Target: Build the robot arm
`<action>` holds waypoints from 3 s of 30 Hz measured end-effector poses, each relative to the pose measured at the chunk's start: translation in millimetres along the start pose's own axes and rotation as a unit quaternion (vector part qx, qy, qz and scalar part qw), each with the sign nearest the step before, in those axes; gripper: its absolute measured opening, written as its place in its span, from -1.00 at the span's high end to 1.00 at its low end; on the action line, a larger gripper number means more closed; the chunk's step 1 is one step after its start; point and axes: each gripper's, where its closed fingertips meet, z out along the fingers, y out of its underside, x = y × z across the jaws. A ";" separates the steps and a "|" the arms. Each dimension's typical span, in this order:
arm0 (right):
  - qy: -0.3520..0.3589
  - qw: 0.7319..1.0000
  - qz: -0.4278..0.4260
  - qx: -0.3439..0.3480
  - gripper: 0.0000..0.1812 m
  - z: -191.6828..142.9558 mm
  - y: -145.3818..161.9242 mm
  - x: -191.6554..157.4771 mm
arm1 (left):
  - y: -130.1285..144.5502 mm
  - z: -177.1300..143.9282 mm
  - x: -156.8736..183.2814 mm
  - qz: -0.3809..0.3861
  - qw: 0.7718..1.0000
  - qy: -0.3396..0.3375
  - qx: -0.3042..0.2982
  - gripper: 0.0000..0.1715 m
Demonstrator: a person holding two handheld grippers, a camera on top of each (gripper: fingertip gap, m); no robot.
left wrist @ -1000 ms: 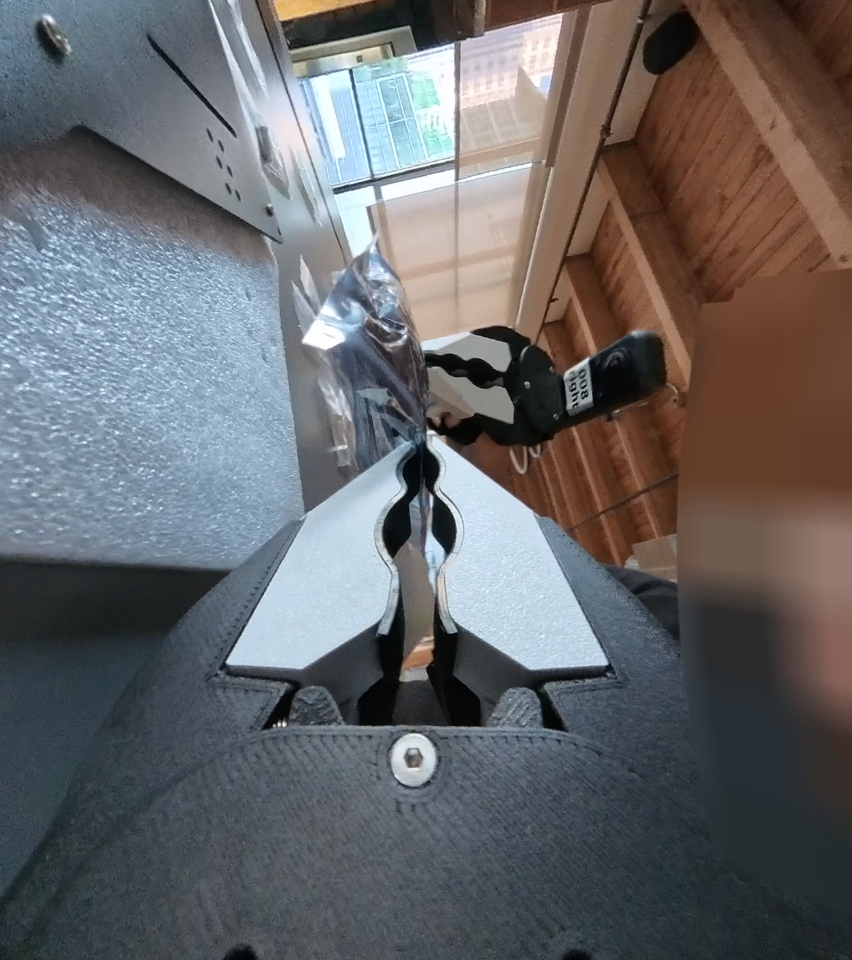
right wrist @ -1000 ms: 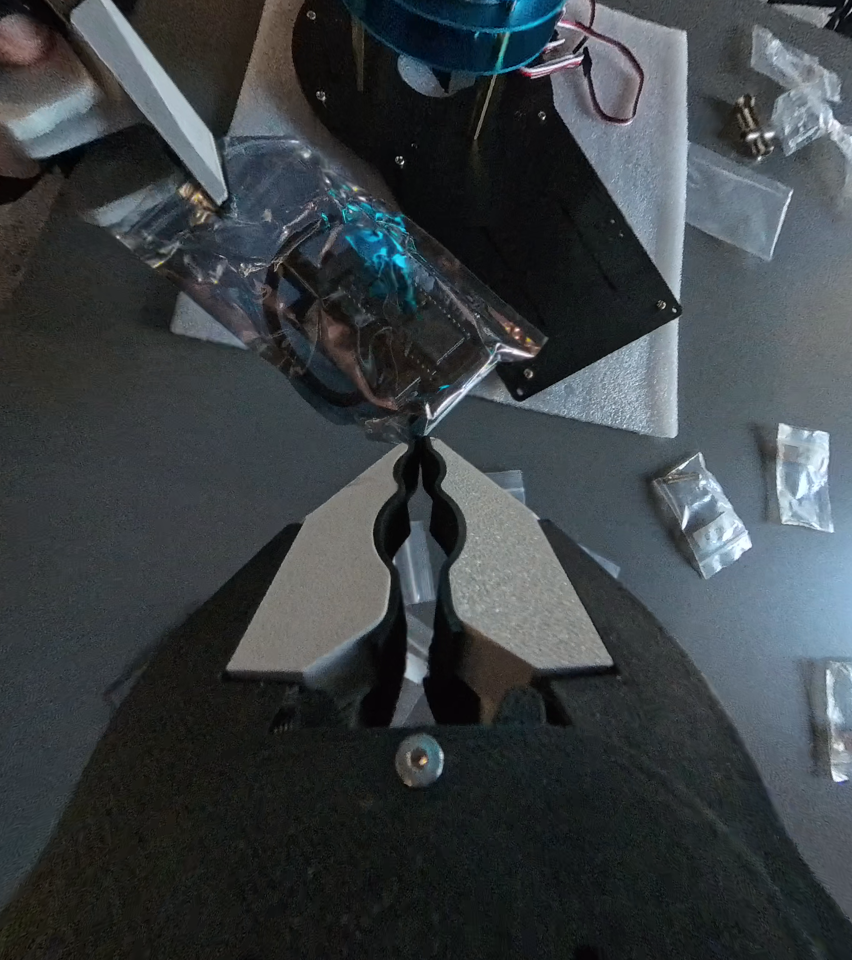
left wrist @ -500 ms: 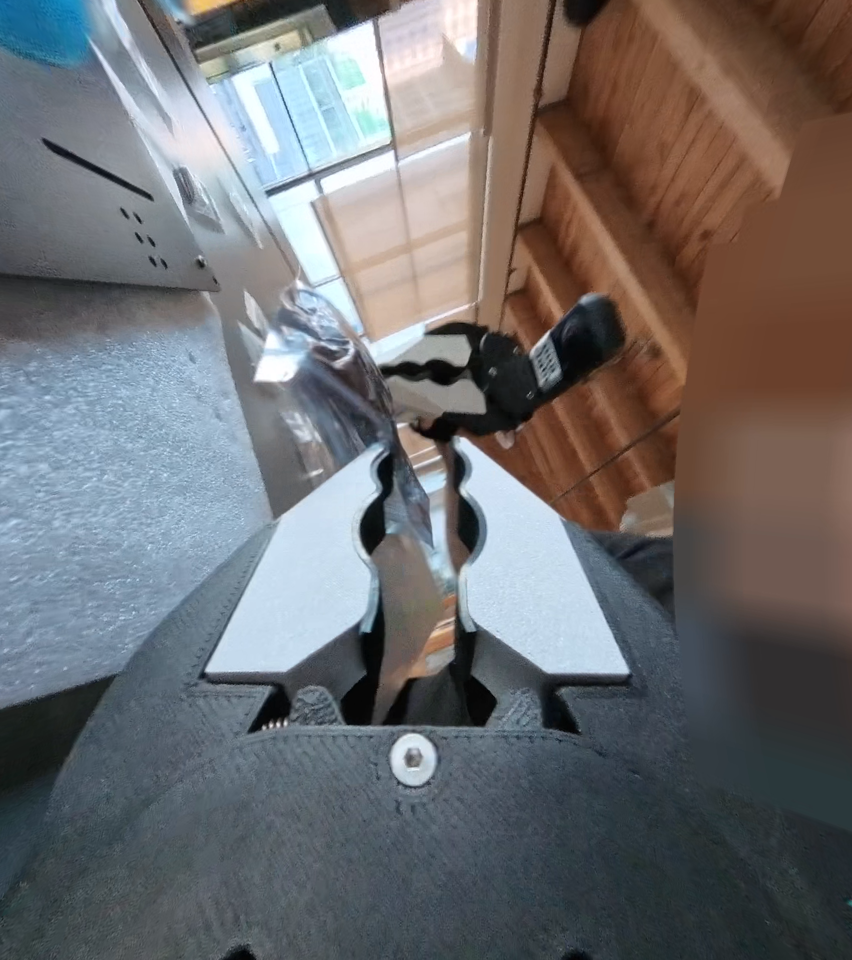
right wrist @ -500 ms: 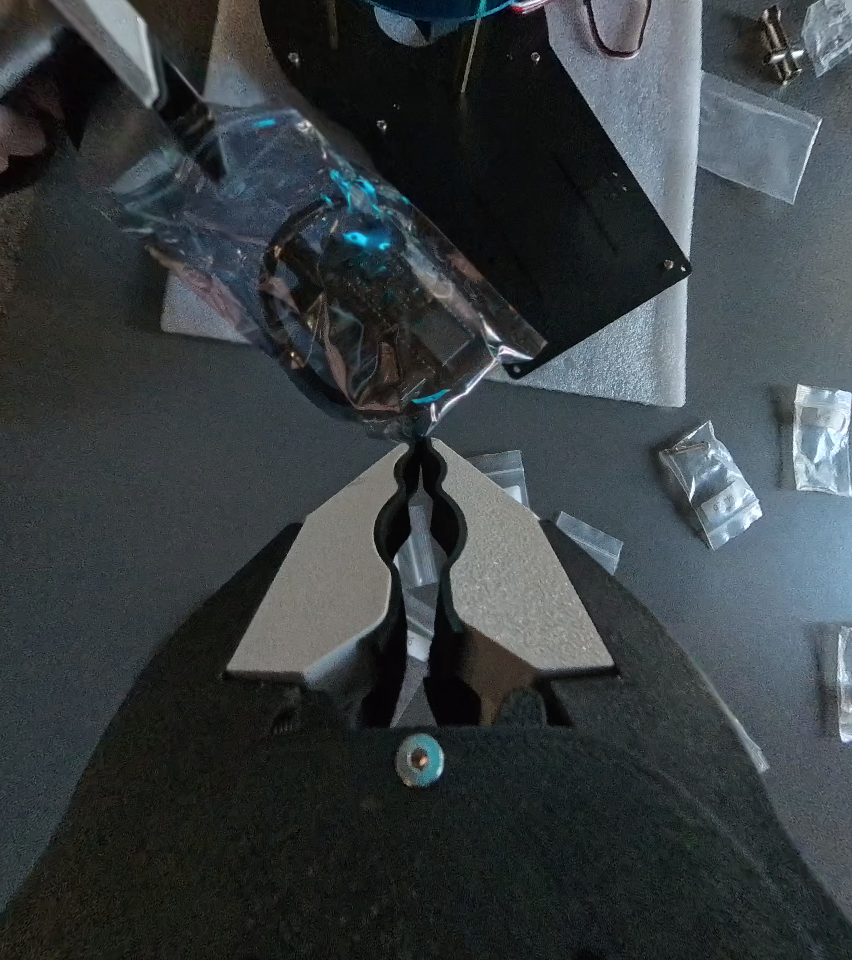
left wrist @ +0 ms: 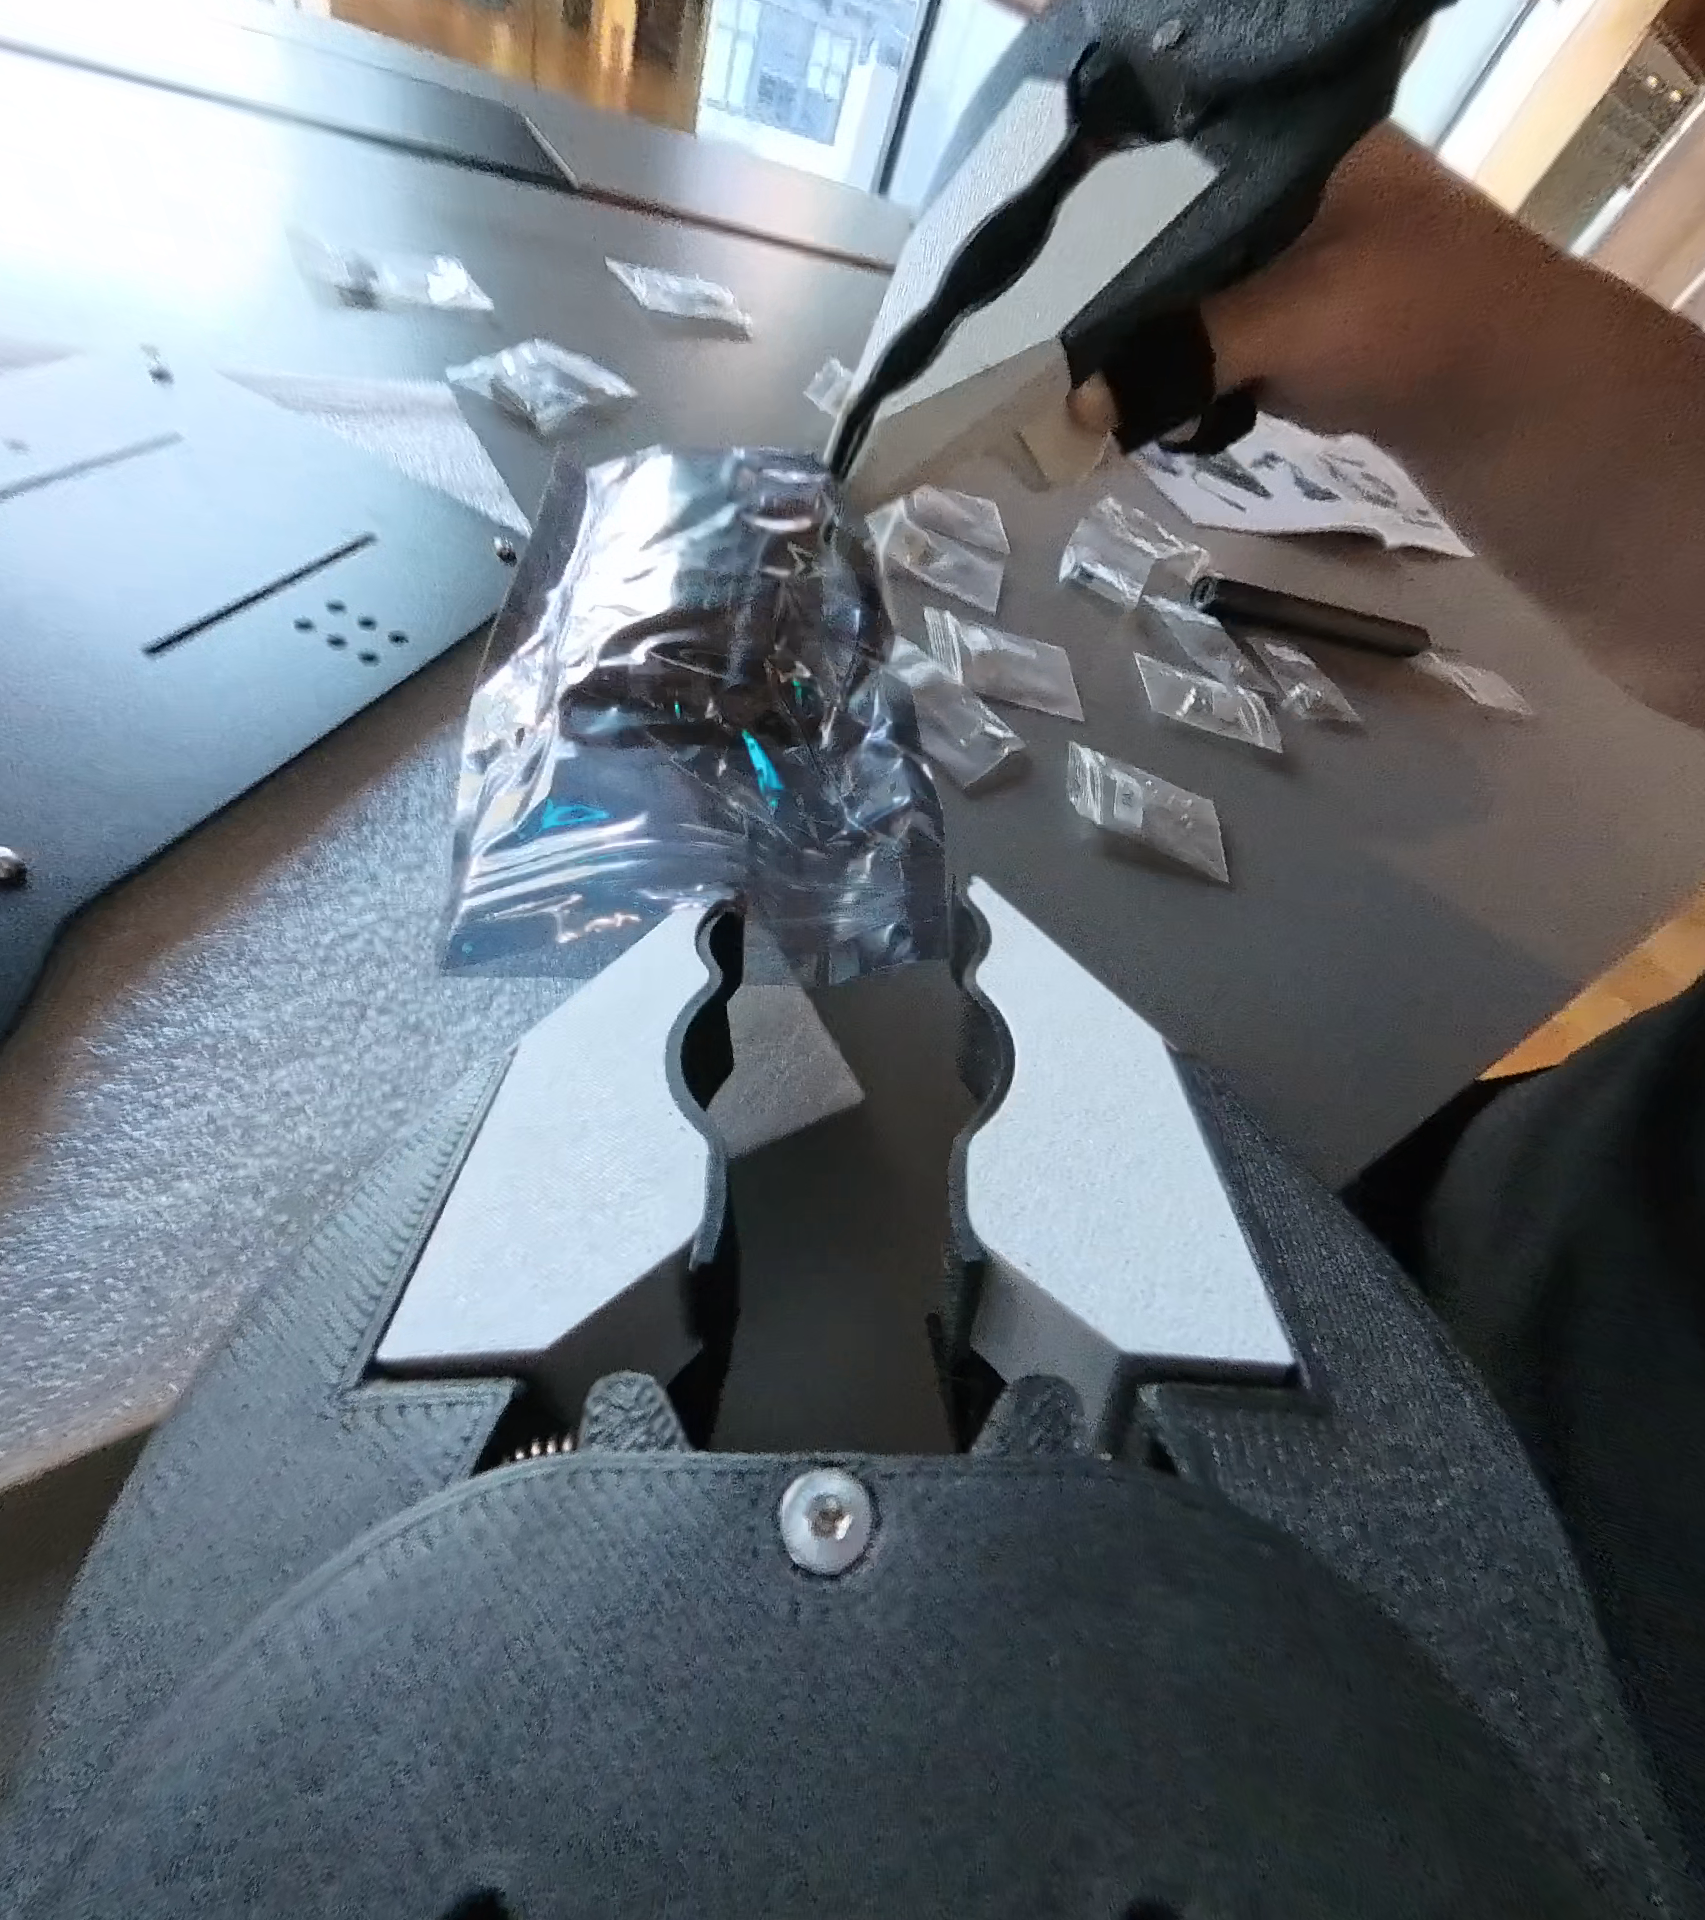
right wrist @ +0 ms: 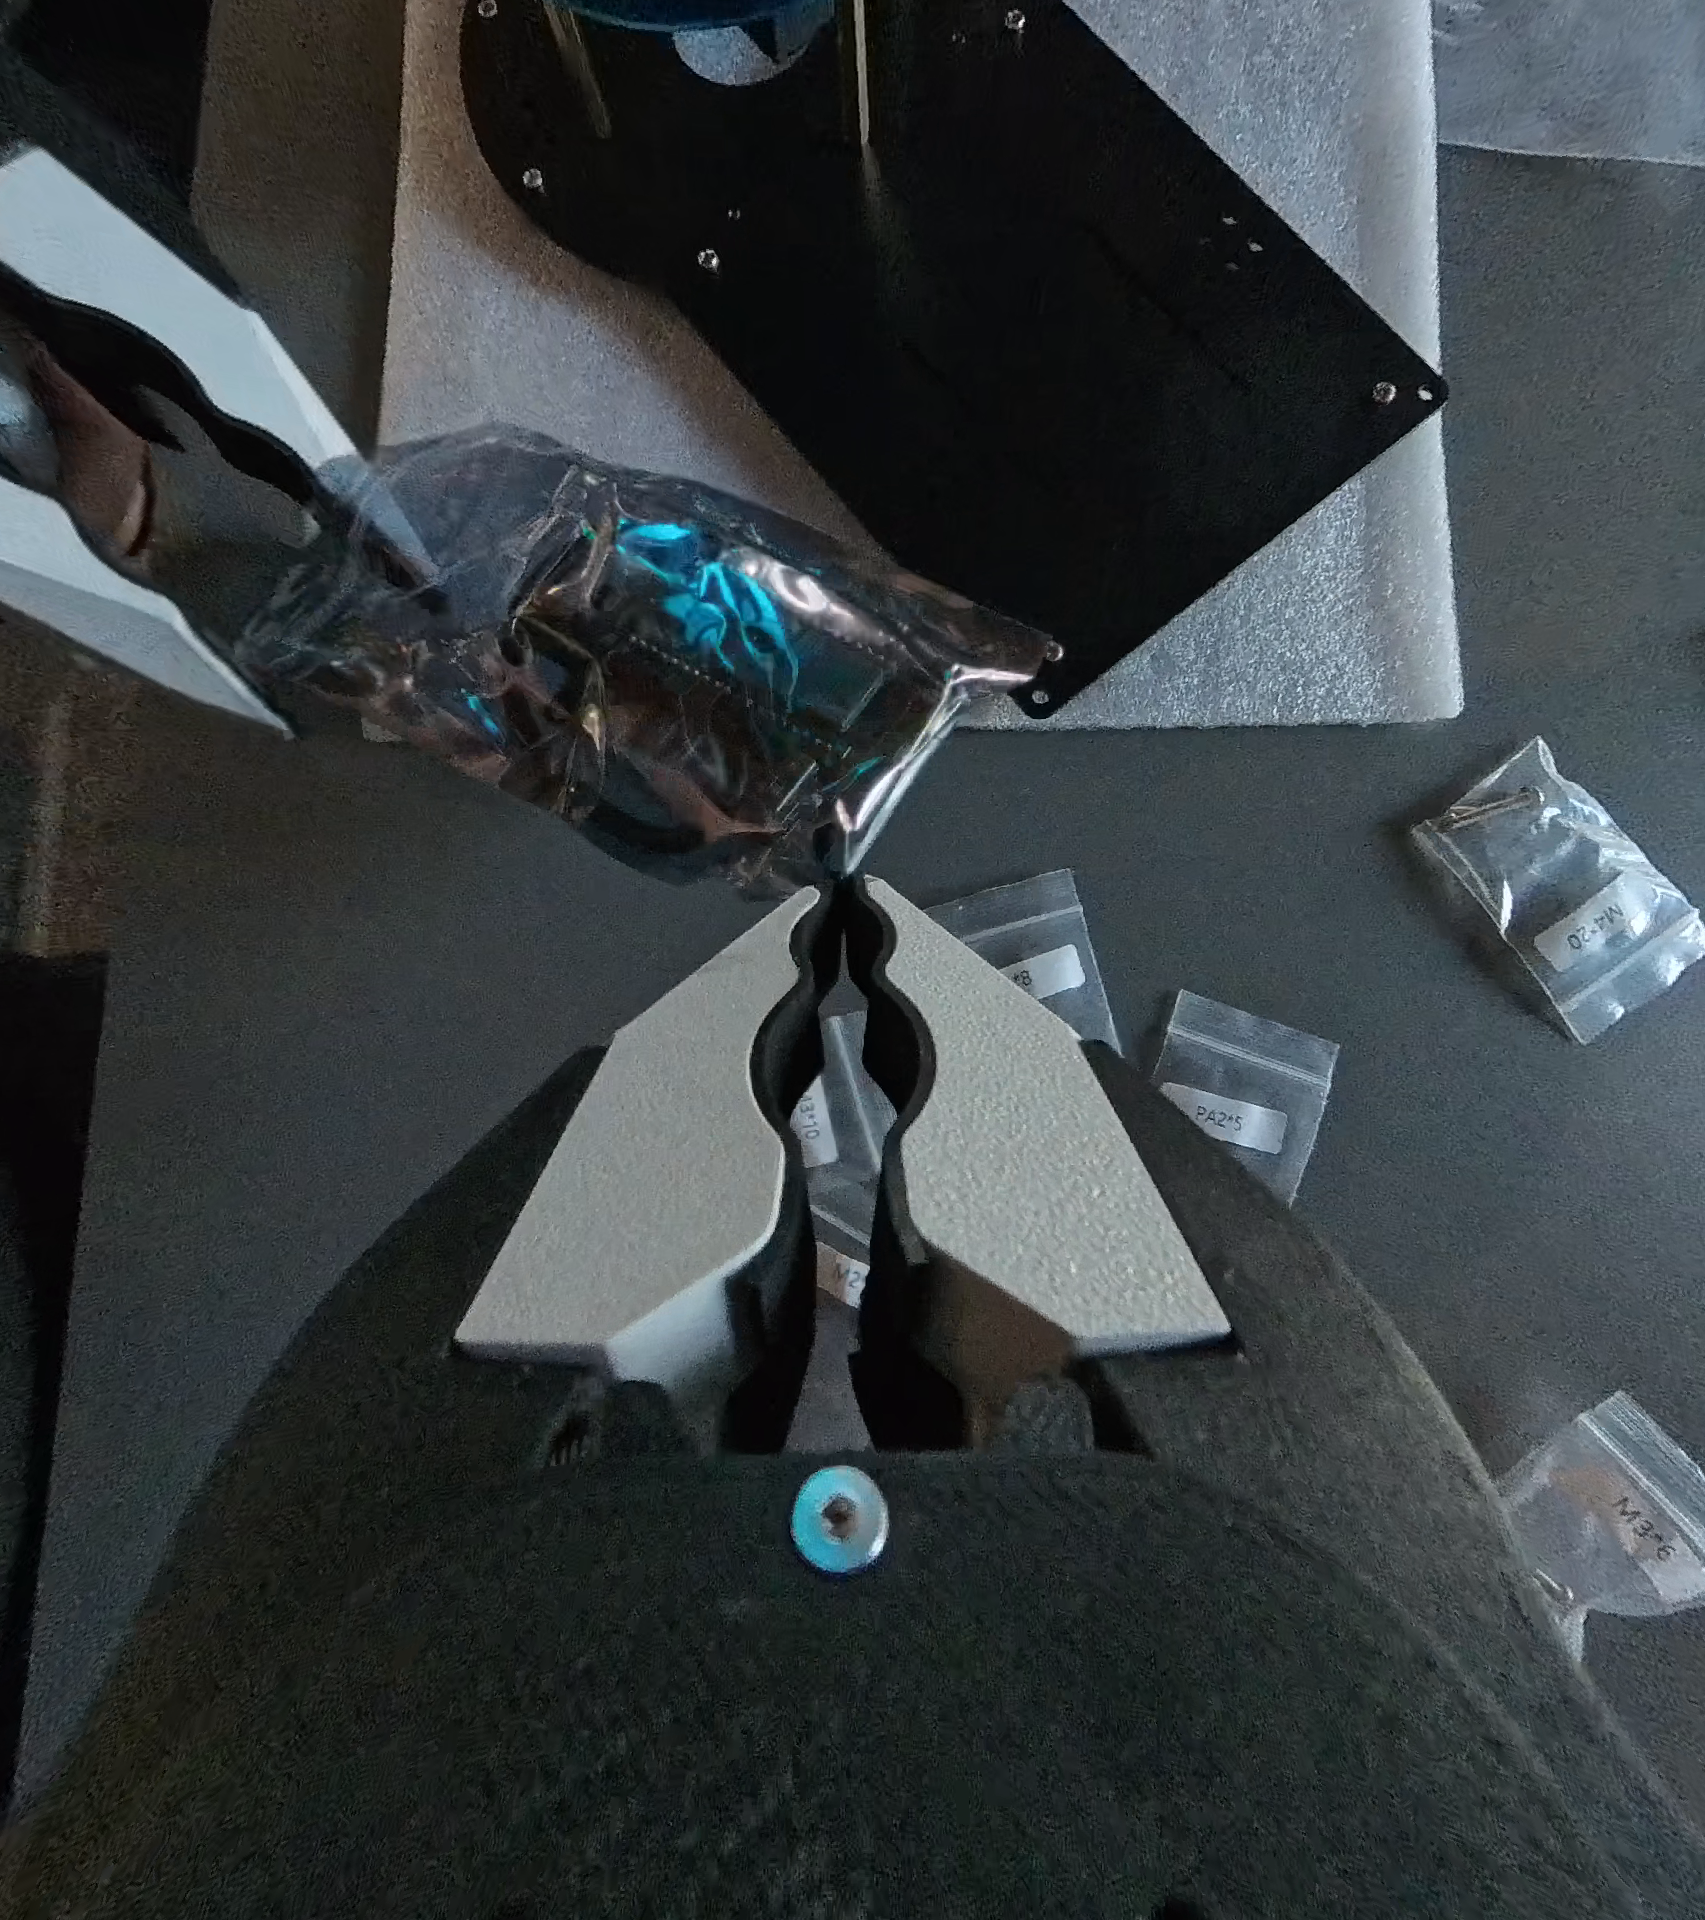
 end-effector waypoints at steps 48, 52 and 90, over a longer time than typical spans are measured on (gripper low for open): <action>-0.053 0.997 -0.055 0.015 1.00 -2.5 5.8 -26.7 | -8.4 -7.2 -13.3 -0.258 0.959 0.072 0.095 0.95; -0.078 0.997 -0.025 -0.001 1.00 -5.7 -2.1 -24.2 | -12.8 -9.7 -11.7 -0.308 0.937 0.110 0.120 0.98; 0.132 0.962 -0.239 -0.025 1.00 -10.4 -68.5 -4.1 | 3.7 -16.7 -39.5 -0.258 0.965 -0.011 0.039 0.81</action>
